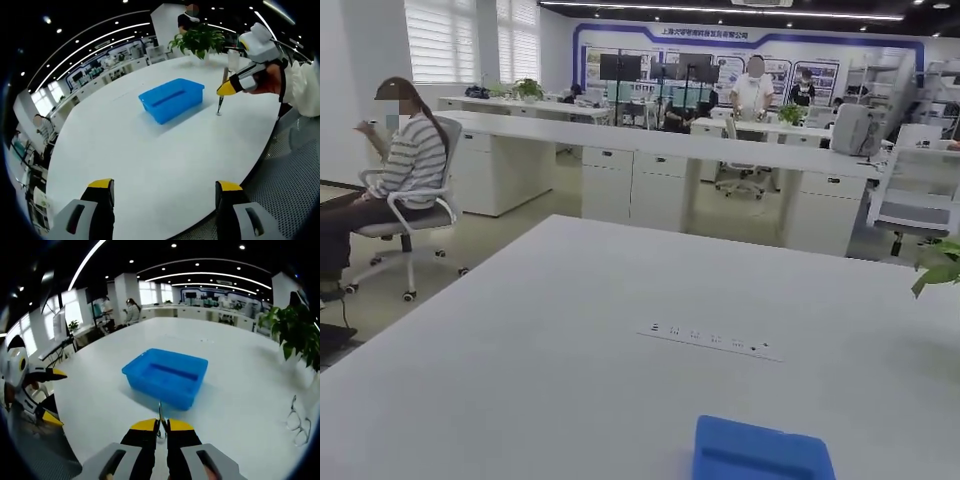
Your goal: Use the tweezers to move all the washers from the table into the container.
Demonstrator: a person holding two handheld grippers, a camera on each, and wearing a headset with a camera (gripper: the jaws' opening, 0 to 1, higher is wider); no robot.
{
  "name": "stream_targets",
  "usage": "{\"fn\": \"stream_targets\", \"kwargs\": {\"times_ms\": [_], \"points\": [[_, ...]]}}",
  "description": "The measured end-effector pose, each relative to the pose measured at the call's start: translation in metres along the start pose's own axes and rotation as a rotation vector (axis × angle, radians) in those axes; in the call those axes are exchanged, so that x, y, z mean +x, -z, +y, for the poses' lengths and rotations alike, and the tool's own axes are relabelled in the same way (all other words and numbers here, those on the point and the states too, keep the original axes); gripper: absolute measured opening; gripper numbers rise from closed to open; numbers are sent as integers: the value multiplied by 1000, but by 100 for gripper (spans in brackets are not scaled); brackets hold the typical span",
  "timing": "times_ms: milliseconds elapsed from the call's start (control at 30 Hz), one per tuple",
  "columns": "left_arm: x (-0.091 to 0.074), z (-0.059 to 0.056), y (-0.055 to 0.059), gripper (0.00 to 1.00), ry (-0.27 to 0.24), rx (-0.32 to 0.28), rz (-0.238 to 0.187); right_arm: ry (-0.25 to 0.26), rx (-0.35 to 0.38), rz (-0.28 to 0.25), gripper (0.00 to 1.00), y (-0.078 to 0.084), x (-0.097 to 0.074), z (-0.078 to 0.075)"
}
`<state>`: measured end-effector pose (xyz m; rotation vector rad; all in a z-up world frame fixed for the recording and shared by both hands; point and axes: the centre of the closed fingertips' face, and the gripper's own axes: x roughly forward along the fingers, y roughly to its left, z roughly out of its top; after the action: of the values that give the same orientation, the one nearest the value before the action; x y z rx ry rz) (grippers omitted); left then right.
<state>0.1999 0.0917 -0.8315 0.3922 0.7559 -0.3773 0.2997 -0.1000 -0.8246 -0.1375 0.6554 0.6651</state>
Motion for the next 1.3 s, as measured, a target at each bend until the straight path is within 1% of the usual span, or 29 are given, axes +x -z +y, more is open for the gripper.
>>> {"fn": "stream_targets", "kwargs": {"times_ms": [267, 333, 800, 933, 1167, 1300], "points": [[0, 0, 1, 85, -2, 0, 3, 1, -4, 1, 3, 2, 1, -2], [0, 1, 1, 85, -3, 1, 3, -1, 5, -4, 3, 1, 1, -1], [1, 0, 2, 84, -2, 8, 12, 2, -17, -26, 3, 2, 0, -1], [0, 0, 2, 84, -3, 8, 13, 1, -23, -23, 2, 2, 1, -2], [0, 0, 2, 84, -4, 5, 12, 0, -5, -14, 1, 2, 0, -5], [0, 0, 2, 84, -3, 8, 15, -2, -23, -4, 1, 2, 0, -5]]}}
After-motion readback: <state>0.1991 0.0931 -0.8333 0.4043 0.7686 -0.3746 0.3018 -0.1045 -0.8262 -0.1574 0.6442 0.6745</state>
